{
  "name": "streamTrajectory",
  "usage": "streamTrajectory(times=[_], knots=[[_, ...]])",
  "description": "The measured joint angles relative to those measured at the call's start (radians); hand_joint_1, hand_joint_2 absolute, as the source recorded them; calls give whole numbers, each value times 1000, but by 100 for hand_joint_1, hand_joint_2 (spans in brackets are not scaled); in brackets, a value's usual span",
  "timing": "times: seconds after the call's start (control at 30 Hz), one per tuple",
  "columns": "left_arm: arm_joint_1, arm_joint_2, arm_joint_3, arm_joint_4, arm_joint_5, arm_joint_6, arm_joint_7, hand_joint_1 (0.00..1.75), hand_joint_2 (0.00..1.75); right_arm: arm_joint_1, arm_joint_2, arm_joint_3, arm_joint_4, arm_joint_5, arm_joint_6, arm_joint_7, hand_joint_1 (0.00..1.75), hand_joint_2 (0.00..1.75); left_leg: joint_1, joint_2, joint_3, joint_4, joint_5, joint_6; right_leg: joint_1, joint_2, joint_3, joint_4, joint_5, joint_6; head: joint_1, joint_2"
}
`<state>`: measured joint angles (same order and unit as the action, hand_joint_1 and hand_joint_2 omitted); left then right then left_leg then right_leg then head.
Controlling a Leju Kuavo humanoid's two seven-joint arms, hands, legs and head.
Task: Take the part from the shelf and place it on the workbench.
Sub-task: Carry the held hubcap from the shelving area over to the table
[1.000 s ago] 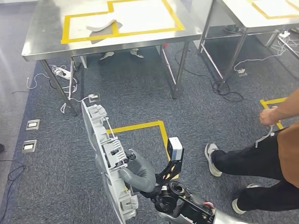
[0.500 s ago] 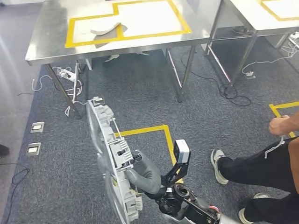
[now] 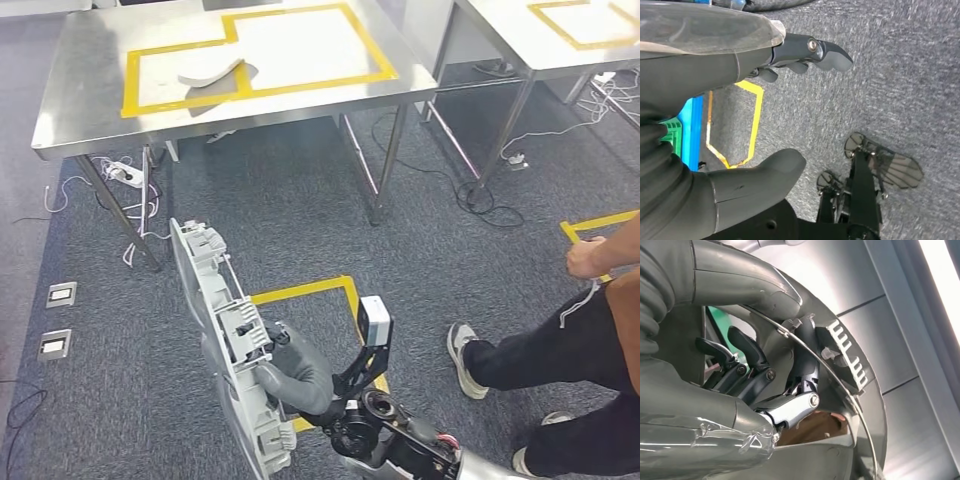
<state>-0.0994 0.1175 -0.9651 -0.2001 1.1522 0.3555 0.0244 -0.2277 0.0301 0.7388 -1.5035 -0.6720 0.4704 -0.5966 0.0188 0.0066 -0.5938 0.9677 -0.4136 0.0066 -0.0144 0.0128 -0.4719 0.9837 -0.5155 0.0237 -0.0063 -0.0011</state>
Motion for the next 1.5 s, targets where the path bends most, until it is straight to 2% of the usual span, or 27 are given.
streamTrajectory(times=[0.07, 0.13, 0.17, 0.2, 0.23, 0.3, 0.37, 0.43, 0.5, 0.53, 0.57, 0.63, 0.67, 0.7, 0.73, 0.8, 0.83, 0.9, 1.0, 1.07, 1.17, 1.2, 1.23, 1.3, 1.33, 1.4, 1.5], knots=[[0, 1, 0, 0, -1, -1, 2, 0, 175, 0, 0, 0, -1, 0, 0, 1, 175, 175, -1, 0, 16, -3, -8, 11, -2, -5, -50, 96, -33, 6, 13, 0], [-1, 2, 0, 0, 0, 0, 5, 0, 175, 1, 0, 0, -1, 1, 0, 3, 175, 175, -6, 0, 28, -3, -20, 18, -2, -6, -131, 227, -82, 8, 26, 0], [-1, 2, 0, 0, 1, 1, 7, 0, 175, 1, 0, 0, -1, 1, 0, 4, 175, 175, -9, 0, 35, -3, -27, 20, -2, -6, -161, 263, -93, 6, 30, 0], [-1, 2, 0, 0, 2, 1, 9, 0, 175, 1, 0, 1, -1, 1, 0, 6, 175, 175, -12, -1, 45, -3, -34, 20, -1, -6, -174, 264, -84, 2, 34, 0], [0, 2, 0, 0, 4, 2, 11, 0, 175, 1, 0, 1, -1, 1, 0, 7, 175, 175, -15, -2, 56, -3, -41, 20, 2, -6, -168, 226, -52, -4, 37, 0], [1, 1, 0, 0, 7, 3, 13, 0, 175, 0, 0, 2, -1, -1, 0, 9, 175, 175, -18, -3, 78, -4, -57, 19, 11, -7, -131, 98, 41, -22, 42, 0], [-1, -1, 0, 0, 9, 3, 14, 0, 175, -2, 0, 3, -2, -2, 0, 9, 175, 175, -16, -3, 85, -6, -66, 12, 22, -10, -108, 12, 80, -37, 43, 0], [-4, -1, 0, 0, 11, 4, 16, 0, 175, -4, 0, 4, -2, -3, 1, 9, 175, 175, -15, -2, 88, -3, -67, 1, 27, -9, -102, -8, 78, -45, 45, 0], [-5, 0, 0, 0, 13, 5, 17, 0, 175, -5, 0, 5, -3, -6, 3, 10, 175, 175, -16, -2, 88, 18, -74, -9, 20, -7, -80, -22, 83, -51, 47, 0], [-6, 0, 0, 0, 13, 6, 17, 0, 175, -7, 0, 6, -3, -7, 4, 10, 175, 175, -14, -2, 74, 48, -87, -13, 16, -7, -66, -28, 84, -54, 42, 0], [-7, 0, 0, 0, 14, 6, 18, 0, 175, -9, 1, 6, -3, -9, 6, 10, 175, 175, -12, -3, 45, 99, -108, -17, 14, -8, -59, -34, 83, -55, 36, 0], [-7, 0, 0, 0, 16, 7, 19, 0, 175, -12, 1, 7, -3, -11, 9, 10, 175, 175, -7, -3, -36, 223, -153, -26, 13, -8, -53, -36, 76, -57, 25, 0], [-6, 0, 0, 0, 18, 7, 20, 0, 175, -12, 1, 7, -3, -12, 11, 10, 175, 175, -4, -3, -72, 264, -162, -30, 13, -7, -49, -35, 71, -57, 20, 0], [-4, 1, 0, 0, 19, 8, 21, 0, 175, -12, 1, 7, -2, -12, 12, 10, 175, 175, -2, -3, -90, 269, -149, -33, 13, -6, -44, -35, 66, -55, 16, 0], [-3, 2, 0, 0, 20, 10, 21, 0, 175, -12, 1, 8, -2, -12, 13, 10, 175, 175, 1, -3, -89, 237, -116, -36, 12, -4, -36, -35, 59, -53, 12, 0], [-2, 4, 0, 0, 21, 12, 21, 0, 175, -12, 1, 8, -1, -12, 13, 10, 175, 175, 4, -3, -46, 101, -23, -40, 9, -3, -18, -35, 43, -45, 4, 0], [-2, 5, 0, 0, 21, 12, 21, 0, 175, -12, 1, 8, -1, -12, 13, 10, 175, 175, 3, -2, -27, 44, -5, -39, 9, -3, -11, -34, 36, -40, -1, 0], [-3, 4, 0, 0, 21, 12, 21, 0, 175, -13, 2, 8, -1, -12, 14, 10, 175, 175, -2, -2, -11, 0, -1, -28, 10, -3, -5, -31, 26, -27, -5, 0], [-2, 3, -1, 0, 22, 12, 22, 0, 175, -15, 2, 11, -1, -12, 16, 11, 175, 175, -1, -1, 4, -2, 0, -6, 11, -5, 0, -16, 10, -12, 3, 0], [-2, 3, -1, 0, 22, 13, 23, 0, 175, -18, 2, 14, -1, -13, 18, 11, 175, 175, 0, -1, 21, -5, -8, 5, 8, -7, -35, 58, -20, -3, 15, 0], [-2, 4, 0, 0, 23, 15, 23, 0, 175, -17, 2, 16, 0, -15, 19, 11, 175, 175, -5, -1, 40, -5, -27, 13, 6, -8, -152, 252, -87, 4, 31, 0], [-2, 4, 0, 0, 24, 15, 23, 0, 175, -17, 2, 16, 1, -16, 19, 11, 175, 175, -6, -2, 49, -5, -34, 13, 6, -8, -177, 277, -89, 3, 35, 0], [-1, 4, 0, 0, 24, 15, 23, 0, 175, -16, 2, 17, 1, -17, 20, 12, 175, 175, -7, -3, 61, -5, -43, 12, 6, -8, -183, 261, -68, 0, 38, 0], [1, 3, -1, 0, 25, 15, 25, 0, 175, -16, 2, 17, 2, -18, 20, 12, 175, 175, -8, -5, 85, -6, -60, 9, 9, -8, -155, 141, 26, -11, 47, 0], [1, 2, -1, 0, 25, 15, 25, 0, 175, -17, 2, 17, 2, -18, 20, 12, 175, 175, -8, -6, 96, -6, -68, 6, 12, -8, -139, 81, 59, -17, 48, 0], [-1, 1, 0, 0, 25, 15, 27, 0, 175, -17, 2, 17, 3, -18, 20, 12, 175, 175, -9, -7, 107, -6, -80, -5, 20, -8, -116, 15, 87, -30, 51, 0], [-2, 1, -1, 0, 27, 16, 28, 0, 175, -17, 3, 17, 2, -18, 21, 12, 175, 175, -11, -8, 116, 4, -84, -21, 18, -7, -93, -5, 89, -42, 50, 0]])
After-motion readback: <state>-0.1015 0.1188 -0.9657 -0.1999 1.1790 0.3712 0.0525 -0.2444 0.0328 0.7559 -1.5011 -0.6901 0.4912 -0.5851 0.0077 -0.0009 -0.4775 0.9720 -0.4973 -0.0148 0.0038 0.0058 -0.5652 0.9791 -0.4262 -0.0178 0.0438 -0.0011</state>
